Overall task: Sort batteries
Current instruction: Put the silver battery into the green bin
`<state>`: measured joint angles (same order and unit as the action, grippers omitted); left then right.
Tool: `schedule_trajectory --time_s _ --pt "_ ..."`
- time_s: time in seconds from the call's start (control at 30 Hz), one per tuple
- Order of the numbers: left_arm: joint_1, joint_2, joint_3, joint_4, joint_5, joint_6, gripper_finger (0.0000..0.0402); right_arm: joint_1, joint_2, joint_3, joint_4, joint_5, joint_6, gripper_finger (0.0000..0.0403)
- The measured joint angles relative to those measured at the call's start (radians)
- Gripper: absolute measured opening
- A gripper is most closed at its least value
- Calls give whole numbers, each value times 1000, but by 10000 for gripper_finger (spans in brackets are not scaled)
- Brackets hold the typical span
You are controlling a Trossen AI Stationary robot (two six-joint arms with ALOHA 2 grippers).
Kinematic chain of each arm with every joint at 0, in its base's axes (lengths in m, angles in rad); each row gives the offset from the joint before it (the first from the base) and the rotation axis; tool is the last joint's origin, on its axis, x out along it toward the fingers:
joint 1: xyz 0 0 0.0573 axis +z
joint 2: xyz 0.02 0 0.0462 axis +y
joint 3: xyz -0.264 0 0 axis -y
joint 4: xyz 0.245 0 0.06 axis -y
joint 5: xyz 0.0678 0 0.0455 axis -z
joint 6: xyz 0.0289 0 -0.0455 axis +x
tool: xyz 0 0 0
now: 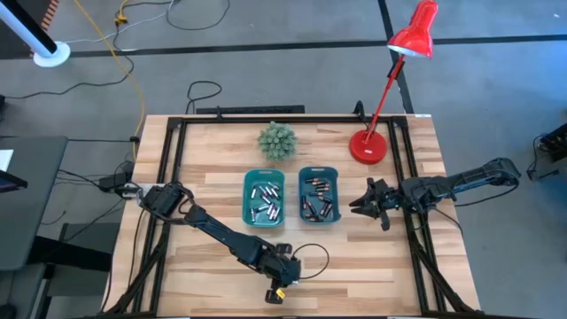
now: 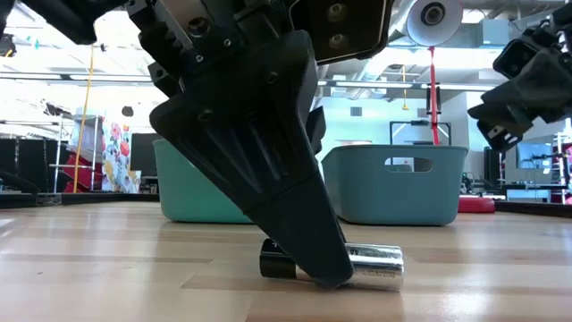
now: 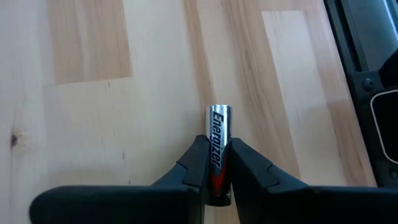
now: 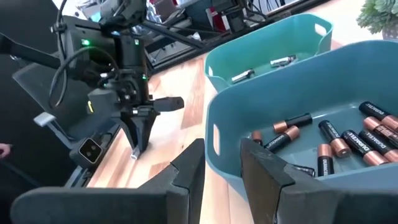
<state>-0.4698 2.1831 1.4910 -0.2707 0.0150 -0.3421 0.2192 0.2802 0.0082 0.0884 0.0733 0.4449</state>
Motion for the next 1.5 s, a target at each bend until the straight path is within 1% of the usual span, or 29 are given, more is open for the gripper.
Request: schedule_trajectory --time_s 0.13,0.23,0.33,0.4,0.53,0.67,0.8,0.87,0.97,1.07,1.17,1.23,1.33,1.5 --pt "0 -32 -4 -25 -57 6 38 0 0 0 -3 0 0 118" --pt "10 -75 -6 -98 -113 23 38 -6 0 0 -7 0 0 118" --pt "26 -136 -6 -203 -143 26 38 -6 0 -1 -8 0 0 118" --pt "41 -177 -5 -245 -155 48 38 -6 0 -1 -9 0 0 118" --pt "85 -276 -4 -291 -209 116 38 -6 1 -1 -30 0 0 118" --pt "146 -372 -3 -325 -234 178 38 -6 1 -2 -53 0 0 118" --pt "206 -465 -6 -362 -284 281 38 -11 1 -2 -53 0 -7 118" --pt "242 -495 -6 -383 -291 326 38 -15 1 -2 -51 1 -8 118" --pt "302 -512 -6 -400 -268 387 38 -32 1 -2 -33 35 -8 118" --pt "363 -513 -6 -426 -216 461 38 -64 -1 -2 13 89 -25 118" --pt "433 -500 -22 -435 -146 497 38 -98 -1 -2 44 91 -70 118" --pt "480 -498 -67 -411 -89 504 38 -111 -2 -2 57 93 -95 118" --pt "529 -505 -139 -366 -51 488 38 -121 -1 -2 60 93 -114 118" --pt "559 -504 -234 -319 16 490 38 -127 -1 -3 42 93 -113 118"
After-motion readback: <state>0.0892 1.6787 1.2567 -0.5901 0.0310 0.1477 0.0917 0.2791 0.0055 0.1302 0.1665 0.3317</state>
